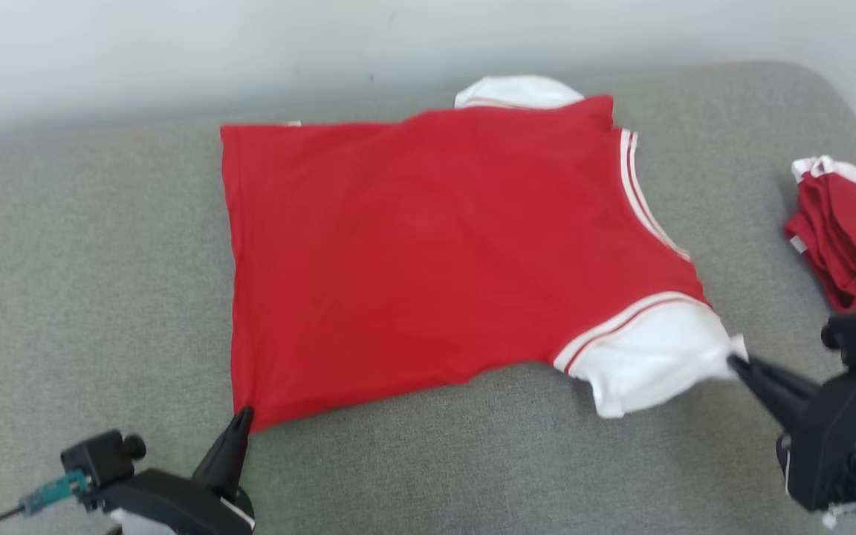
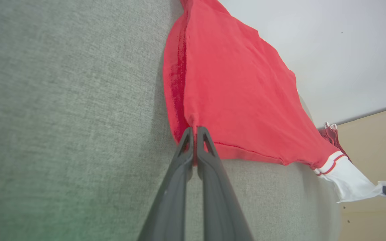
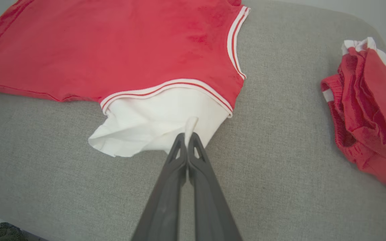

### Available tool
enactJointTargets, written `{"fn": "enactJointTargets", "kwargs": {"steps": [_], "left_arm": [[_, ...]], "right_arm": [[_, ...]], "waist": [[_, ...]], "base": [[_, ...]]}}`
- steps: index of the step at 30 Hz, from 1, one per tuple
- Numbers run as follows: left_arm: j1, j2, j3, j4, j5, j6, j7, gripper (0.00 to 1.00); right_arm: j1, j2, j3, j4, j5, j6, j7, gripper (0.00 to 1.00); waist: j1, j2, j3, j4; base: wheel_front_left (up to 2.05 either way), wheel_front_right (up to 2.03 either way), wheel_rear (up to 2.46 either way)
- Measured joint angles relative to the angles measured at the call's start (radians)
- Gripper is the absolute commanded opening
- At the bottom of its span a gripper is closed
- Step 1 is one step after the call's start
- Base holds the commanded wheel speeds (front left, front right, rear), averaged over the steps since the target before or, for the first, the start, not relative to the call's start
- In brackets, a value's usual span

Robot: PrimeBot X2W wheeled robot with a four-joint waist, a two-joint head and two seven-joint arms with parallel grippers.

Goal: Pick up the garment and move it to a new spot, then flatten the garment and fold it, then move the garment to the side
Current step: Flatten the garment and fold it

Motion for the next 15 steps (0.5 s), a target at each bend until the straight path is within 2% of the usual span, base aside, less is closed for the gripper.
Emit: {"fn": "enactJointTargets", "kwargs": {"steps": [6, 15], "left_arm": [[0.073, -0.008, 0.010, 0.001, -0.028, 0.018, -0.012, 0.00], [0.167, 0.002, 0.022, -0.004, -0.051, 0.044, 0.003, 0.00]], "right_arm": [[0.126, 0.023, -0.046, -0.034, 0.046, 0.000, 0.080, 0.00], [0.229, 0.071, -0.090, -0.056, 0.064, 0.000, 0.140, 0.00]], "waist": [[0.0000, 0.0000, -0.049, 0.002], [0.0001, 0.0001, -0.075, 0.004]], "base": [[0.00, 0.00, 0.00], [0.00, 0.00, 0.00]]}}
